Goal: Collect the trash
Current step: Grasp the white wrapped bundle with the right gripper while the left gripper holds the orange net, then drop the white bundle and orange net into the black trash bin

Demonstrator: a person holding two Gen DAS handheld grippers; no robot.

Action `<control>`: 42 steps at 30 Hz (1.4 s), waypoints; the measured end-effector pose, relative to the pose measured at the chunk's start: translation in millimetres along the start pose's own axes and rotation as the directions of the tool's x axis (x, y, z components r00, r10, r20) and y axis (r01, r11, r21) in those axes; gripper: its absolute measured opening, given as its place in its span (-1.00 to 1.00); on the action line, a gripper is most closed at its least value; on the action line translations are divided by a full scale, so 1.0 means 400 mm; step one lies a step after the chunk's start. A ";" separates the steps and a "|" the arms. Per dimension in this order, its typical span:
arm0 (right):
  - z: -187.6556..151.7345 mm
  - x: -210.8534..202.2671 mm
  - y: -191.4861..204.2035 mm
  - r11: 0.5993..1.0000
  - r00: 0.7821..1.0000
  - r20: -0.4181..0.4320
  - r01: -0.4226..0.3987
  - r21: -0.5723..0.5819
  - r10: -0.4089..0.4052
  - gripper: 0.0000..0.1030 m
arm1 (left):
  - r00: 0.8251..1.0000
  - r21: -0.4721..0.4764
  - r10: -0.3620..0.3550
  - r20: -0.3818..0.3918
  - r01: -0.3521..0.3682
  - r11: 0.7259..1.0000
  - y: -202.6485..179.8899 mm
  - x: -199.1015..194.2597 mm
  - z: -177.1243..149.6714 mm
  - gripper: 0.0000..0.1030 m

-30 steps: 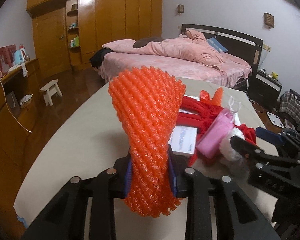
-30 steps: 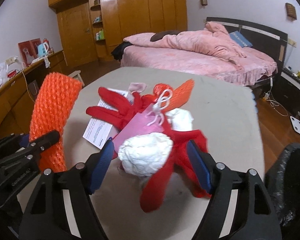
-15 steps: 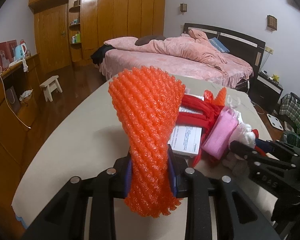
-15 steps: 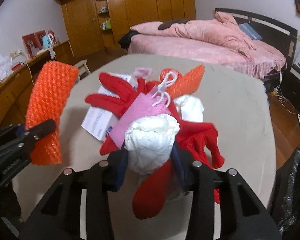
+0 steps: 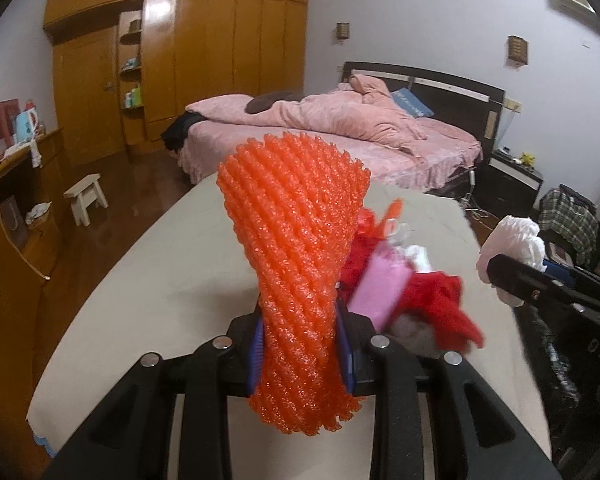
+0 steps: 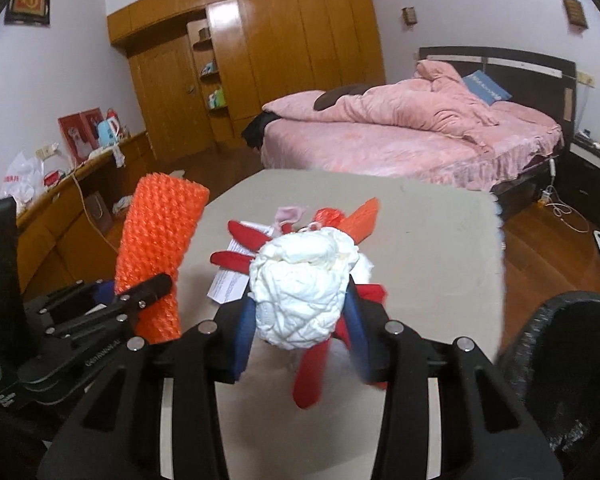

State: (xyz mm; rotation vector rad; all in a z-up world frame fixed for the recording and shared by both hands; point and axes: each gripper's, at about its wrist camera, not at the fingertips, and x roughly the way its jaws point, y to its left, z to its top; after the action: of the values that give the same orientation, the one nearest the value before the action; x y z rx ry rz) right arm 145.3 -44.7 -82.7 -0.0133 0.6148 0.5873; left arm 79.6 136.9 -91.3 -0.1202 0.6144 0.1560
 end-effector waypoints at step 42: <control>-0.265 -0.462 -0.524 0.771 0.806 -0.018 0.572 0.281 -0.591 0.53 | 0.838 0.258 -0.518 -0.170 0.545 0.798 -0.701 0.007 -0.023 0.15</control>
State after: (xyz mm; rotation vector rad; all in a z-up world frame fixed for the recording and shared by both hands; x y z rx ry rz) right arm 75.8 -334.6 -101.9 0.0759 0.5784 -0.1107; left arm 127.5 -139.5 -82.0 -0.0047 0.6672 -0.4973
